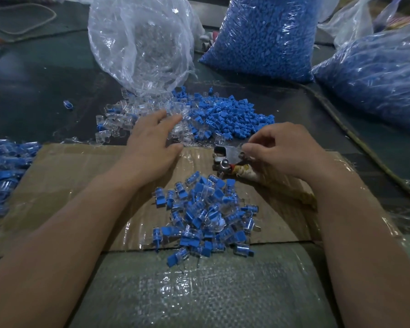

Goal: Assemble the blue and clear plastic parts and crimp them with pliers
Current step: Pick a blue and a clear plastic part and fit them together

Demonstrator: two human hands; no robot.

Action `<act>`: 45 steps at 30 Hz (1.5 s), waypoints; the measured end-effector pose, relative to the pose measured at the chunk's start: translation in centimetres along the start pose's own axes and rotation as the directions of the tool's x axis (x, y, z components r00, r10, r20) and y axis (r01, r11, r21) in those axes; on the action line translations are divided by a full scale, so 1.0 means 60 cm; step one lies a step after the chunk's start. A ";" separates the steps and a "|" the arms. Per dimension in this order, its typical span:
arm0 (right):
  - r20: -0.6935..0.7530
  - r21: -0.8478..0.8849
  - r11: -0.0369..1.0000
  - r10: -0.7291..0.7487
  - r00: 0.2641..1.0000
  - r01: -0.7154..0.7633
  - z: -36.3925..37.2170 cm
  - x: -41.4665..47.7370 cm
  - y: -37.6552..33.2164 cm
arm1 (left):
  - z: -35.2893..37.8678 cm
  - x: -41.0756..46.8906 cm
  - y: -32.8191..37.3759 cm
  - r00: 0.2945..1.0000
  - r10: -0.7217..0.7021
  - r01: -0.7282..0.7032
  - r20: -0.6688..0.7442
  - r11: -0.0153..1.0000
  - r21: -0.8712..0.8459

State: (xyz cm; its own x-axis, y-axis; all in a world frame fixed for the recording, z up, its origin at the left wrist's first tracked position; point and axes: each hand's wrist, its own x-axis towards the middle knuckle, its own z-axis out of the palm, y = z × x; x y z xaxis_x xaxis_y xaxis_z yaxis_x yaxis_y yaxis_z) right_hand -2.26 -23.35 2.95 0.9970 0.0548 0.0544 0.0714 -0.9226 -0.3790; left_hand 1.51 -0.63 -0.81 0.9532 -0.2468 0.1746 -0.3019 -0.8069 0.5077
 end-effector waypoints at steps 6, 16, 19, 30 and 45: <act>-0.149 0.010 0.998 0.065 0.987 -0.065 0.005 0.005 0.006 | 0.004 0.000 -0.001 0.995 0.060 -0.064 0.078 0.997 0.042; -0.259 0.034 0.988 0.157 0.953 -0.153 0.014 0.014 0.015 | -0.002 -0.005 0.003 0.981 0.132 -0.131 -0.143 0.991 0.016; -0.244 0.047 0.992 0.125 0.962 -0.117 0.022 0.022 0.011 | 0.000 -0.004 0.000 0.976 0.131 -0.132 -0.171 0.991 0.009; -0.045 -0.113 0.992 0.058 0.997 -0.063 0.050 0.051 0.007 | -0.003 -0.006 0.012 0.967 0.091 -0.119 -0.238 0.987 -0.108; -0.273 0.024 0.999 -0.037 0.961 0.045 0.049 0.043 0.003 | -0.005 -0.006 0.019 0.958 -0.014 -0.080 -0.286 0.946 -0.314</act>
State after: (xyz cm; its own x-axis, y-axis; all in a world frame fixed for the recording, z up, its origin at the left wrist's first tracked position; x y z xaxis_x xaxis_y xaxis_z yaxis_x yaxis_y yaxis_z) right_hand 0.43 -22.22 0.29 0.9479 -0.0173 0.3182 0.1172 -0.9096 -0.3986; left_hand 0.79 -1.31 -0.01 0.9132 -0.0717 0.4012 -0.3664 -0.5753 0.7313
